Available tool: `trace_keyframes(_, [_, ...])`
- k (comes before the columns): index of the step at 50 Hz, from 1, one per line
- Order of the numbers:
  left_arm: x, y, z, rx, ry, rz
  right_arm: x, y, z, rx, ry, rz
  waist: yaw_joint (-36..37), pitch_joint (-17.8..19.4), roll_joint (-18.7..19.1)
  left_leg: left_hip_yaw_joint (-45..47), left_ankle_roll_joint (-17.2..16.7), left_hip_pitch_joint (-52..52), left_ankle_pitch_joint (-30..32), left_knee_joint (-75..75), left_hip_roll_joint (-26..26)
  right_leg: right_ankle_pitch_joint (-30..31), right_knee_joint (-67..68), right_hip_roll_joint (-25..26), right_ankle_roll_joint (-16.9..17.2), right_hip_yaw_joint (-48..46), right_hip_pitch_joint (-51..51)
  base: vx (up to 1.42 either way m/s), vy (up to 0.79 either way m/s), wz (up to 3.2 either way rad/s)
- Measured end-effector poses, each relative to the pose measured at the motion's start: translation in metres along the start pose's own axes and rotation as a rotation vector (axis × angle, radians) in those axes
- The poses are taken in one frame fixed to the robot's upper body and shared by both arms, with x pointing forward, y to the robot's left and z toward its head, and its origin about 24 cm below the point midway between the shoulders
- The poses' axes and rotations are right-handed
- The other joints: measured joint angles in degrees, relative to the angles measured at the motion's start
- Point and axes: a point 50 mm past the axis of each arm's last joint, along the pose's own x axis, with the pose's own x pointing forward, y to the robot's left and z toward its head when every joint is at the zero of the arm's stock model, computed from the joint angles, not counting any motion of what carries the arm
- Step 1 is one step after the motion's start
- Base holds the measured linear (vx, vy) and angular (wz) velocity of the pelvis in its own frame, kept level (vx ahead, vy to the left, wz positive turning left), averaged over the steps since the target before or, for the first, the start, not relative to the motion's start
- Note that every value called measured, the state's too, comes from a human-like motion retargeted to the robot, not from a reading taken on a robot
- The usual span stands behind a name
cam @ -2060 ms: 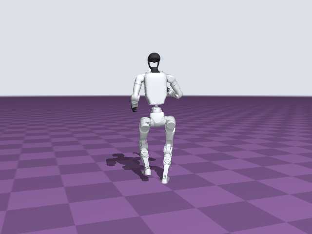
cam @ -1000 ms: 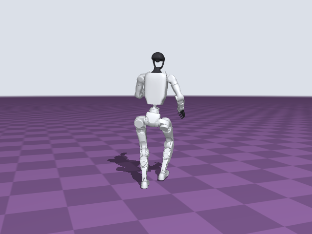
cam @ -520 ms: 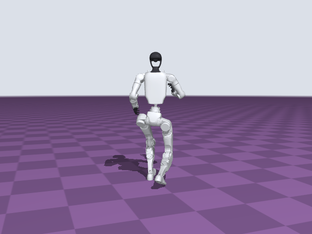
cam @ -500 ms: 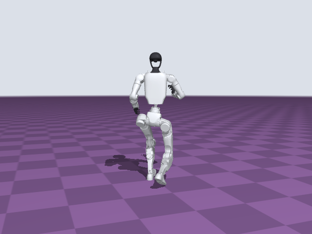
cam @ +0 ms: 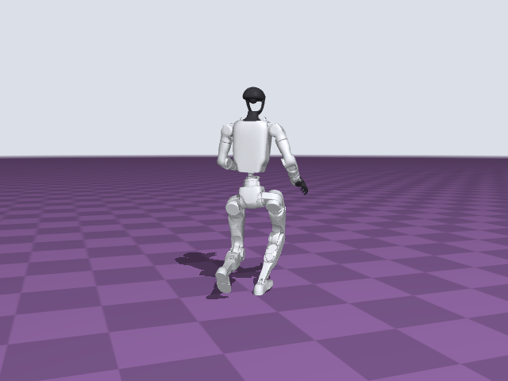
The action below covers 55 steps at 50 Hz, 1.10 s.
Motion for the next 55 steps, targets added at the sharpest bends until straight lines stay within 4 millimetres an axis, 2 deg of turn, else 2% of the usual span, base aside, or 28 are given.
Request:
trace_keyframes(3, [-0.035, 0.014, -0.047, -0.001, 0.226, 0.036, 0.030, -0.013, 0.043, -0.005, -0.156, -0.075, 5.44, -0.62, 0.32, -1.55, 4.26, -12.84, -1.15, 10.36, 5.55, 0.00, -3.24, 3.12, -1.38, 0.37, 2.32, -0.08, -0.04, -0.50])
trace_keyframes(5, [-0.062, 0.025, -0.068, -0.012, 0.338, 0.057, 0.044, -0.026, 0.075, 0.009, -0.268, -0.138, 8.27, -1.69, -0.64, -2.47, 6.47, -21.93, -3.68, 10.93, 5.46, 0.00, -6.22, 3.62, -0.23, 1.70, 4.88, -0.01, 0.00, -0.15])
trace_keyframes(7, [-0.088, 0.038, -0.080, -0.025, 0.415, 0.081, 0.052, -0.040, 0.103, 0.045, -0.366, -0.196, 9.71, -2.53, -2.39, -2.25, 7.20, -28.76, -5.44, 5.60, 2.47, 0.00, -8.58, 2.37, 1.97, 3.20, 8.45, 0.03, 0.02, 0.07])
trace_keyframes(10, [-0.119, 0.054, -0.087, -0.040, 0.487, 0.116, 0.055, -0.057, 0.134, 0.103, -0.481, -0.250, 9.61, -3.37, -5.63, -0.88, 6.08, -34.47, -6.95, -8.99, -5.53, 0.11, -10.16, -2.22, 6.08, 4.50, 14.56, 0.08, 0.06, 0.39])
trace_keyframes(13, [-0.131, 0.062, -0.088, -0.058, 0.506, 0.154, 0.053, -0.060, 0.145, 0.131, -0.525, -0.256, 7.14, -4.11, -9.38, 0.35, 5.20, -34.86, -7.22, -23.37, -15.53, 2.08, -8.65, -9.37, 10.29, 4.91, 19.72, 0.06, 0.07, 0.63])
trace_keyframes(16, [-0.120, 0.060, -0.080, -0.042, 0.453, 0.167, 0.050, -0.048, 0.134, 0.126, -0.484, -0.212, 4.15, -3.24, -13.33, 2.46, 7.68, -30.66, -7.17, -25.25, -23.21, 5.17, -0.30, -16.79, 13.88, 6.31, 24.47, 0.04, 0.06, 0.61])
trace_keyframes(18, [-0.101, 0.052, -0.069, -0.026, 0.375, 0.164, 0.046, -0.031, 0.116, 0.117, -0.413, -0.157, 1.98, -2.26, -15.54, 3.76, 10.40, -27.49, -7.99, -24.06, -27.28, 11.76, 8.69, -21.81, 15.79, 7.36, 24.62, -0.04, 0.06, 0.45])
trace_keyframes(20, [-0.073, 0.040, -0.052, -0.003, 0.263, 0.146, 0.040, -0.010, 0.094, 0.108, -0.321, -0.090, -0.81, -1.61, -17.66, 4.51, 12.01, -24.41, -9.32, -24.09, -30.41, 18.41, 18.67, -26.99, 16.02, 8.69, 20.95, -0.09, 0.02, 0.40])
trace_keyframes(22, [-0.042, 0.029, -0.031, 0.014, 0.147, 0.127, 0.032, 0.010, 0.070, 0.093, -0.224, -0.015, -3.95, -1.77, -18.80, 4.19, 12.01, -20.50, -10.69, -26.26, -31.99, 18.59, 25.52, -30.98, 13.82, 10.15, 14.49, -0.06, 0.01, 0.24])
trace_keyframes(25, [-0.002, 0.018, -0.001, 0.019, 0.008, 0.116, 0.016, 0.031, 0.034, 0.069, -0.089, 0.096, -8.20, -2.55, -18.58, 3.08, 12.01, -12.59, -11.61, -32.24, -33.48, 13.41, 28.18, -33.64, 11.20, 12.22, 3.72, 0.01, 0.04, -0.13])
trace_keyframes(28, [0.022, 0.012, 0.021, 0.008, -0.078, 0.113, -0.002, 0.036, 0.000, 0.062, 0.037, 0.148, -10.39, -3.25, -16.32, 1.75, 10.44, -4.38, -11.02, -38.47, -32.17, 8.28, 19.63, -31.51, 10.52, 11.25, -4.48, 0.06, 0.01, -0.54])
trace_keyframes(30, [0.031, 0.010, 0.029, 0.007, -0.110, 0.104, -0.014, 0.034, -0.020, 0.060, 0.118, 0.154, -10.50, -3.67, -14.18, 0.99, 8.14, -0.18, -10.27, -40.64, -29.40, 5.67, 9.98, -27.55, 10.96, 9.17, -7.70, 0.06, -0.07, -0.80])
trace_keyframes(32, [0.033, 0.009, 0.026, 0.013, -0.103, 0.092, -0.023, 0.031, -0.035, 0.056, 0.184, 0.140, -9.36, -4.03, -11.54, 0.75, 6.10, 2.11, -10.04, -39.13, -25.23, 3.95, 0.17, -21.30, 11.50, 7.42, -8.61, 0.03, -0.09, -0.99])
trace_keyframes(34, [0.030, 0.010, 0.016, 0.015, -0.060, 0.085, -0.028, 0.029, -0.044, 0.053, 0.226, 0.123, -7.17, -4.02, -8.50, 0.34, 4.29, 3.20, -10.25, -33.50, -20.21, 3.70, -4.74, -14.97, 10.46, 5.63, -7.80, 0.00, -0.07, -1.10])
trace_keyframes(37, [0.013, 0.016, -0.017, 0.012, 0.081, 0.098, -0.026, 0.026, -0.045, 0.049, 0.237, 0.091, -3.58, -1.99, -3.58, -1.06, 1.21, 5.44, -8.20, -19.27, -11.53, 3.01, -3.43, -6.49, 5.88, 2.11, -3.08, 0.00, -0.06, -1.05])
trace_keyframes(40, [-0.020, 0.024, -0.061, 0.030, 0.279, 0.129, -0.007, 0.021, -0.027, 0.040, 0.164, 0.052, 0.09, 0.25, -0.25, -1.94, -0.96, 1.38, 1.82, -1.77, -3.43, 0.76, -0.25, -0.82, 0.57, -0.31, 0.65, -0.07, -0.05, -0.71])
trace_keyframes(42, [-0.047, 0.029, -0.087, 0.032, 0.414, 0.149, 0.010, 0.015, -0.006, 0.026, 0.076, 0.022, 2.78, 0.20, 0.52, -2.67, 0.96, -5.89, 3.06, 6.39, 0.30, 0.00, -1.41, 1.26, -0.83, -0.45, 2.53, -0.07, -0.04, -0.48])
trace_keyframes(44, [-0.075, 0.035, -0.106, 0.027, 0.522, 0.164, 0.026, 0.007, 0.020, 0.024, -0.027, -0.014, 5.45, -0.54, 0.28, -3.39, 3.18, -14.29, 0.77, 9.65, 1.70, 0.00, -4.30, 2.53, -0.31, 0.58, 4.96, -0.04, -0.02, -0.40])
trace_keyframes(47, [-0.115, 0.047, -0.122, 0.007, 0.638, 0.187, 0.042, -0.006, 0.056, 0.057, -0.167, -0.070, 8.21, -1.69, -1.28, -3.65, 4.94, -25.08, -3.13, 4.80, -0.06, 0.00, -8.76, 2.63, 2.32, 3.02, 10.02, 0.00, 0.01, -0.17])
trace_keyframes(50, [-0.144, 0.062, -0.128, -0.010, 0.706, 0.222, 0.051, -0.018, 0.086, 0.102, -0.279, -0.100, 8.85, -2.72, -3.65, -3.19, 4.28, -32.20, -5.20, -8.94, -5.53, 0.26, -12.12, -0.04, 5.62, 4.70, 15.51, 0.03, 0.03, 0.00])
trace_keyframes(53, [-0.156, 0.070, -0.129, -0.027, 0.733, 0.258, 0.054, -0.021, 0.101, 0.116, -0.329, -0.094, 7.44, -4.05, -6.57, -3.08, 3.53, -35.03, -6.35, -23.52, -13.52, 0.81, -12.32, -5.43, 8.48, 4.99, 19.62, 0.04, 0.06, 0.20])
trace_keyframes(55, [-0.155, 0.072, -0.128, -0.015, 0.727, 0.262, 0.054, -0.016, 0.098, 0.111, -0.316, -0.072, 6.18, -4.23, -8.64, -2.07, 4.45, -34.33, -5.86, -25.94, -17.59, 0.51, -8.77, -9.21, 10.02, 5.52, 22.12, 0.03, 0.05, 0.36])
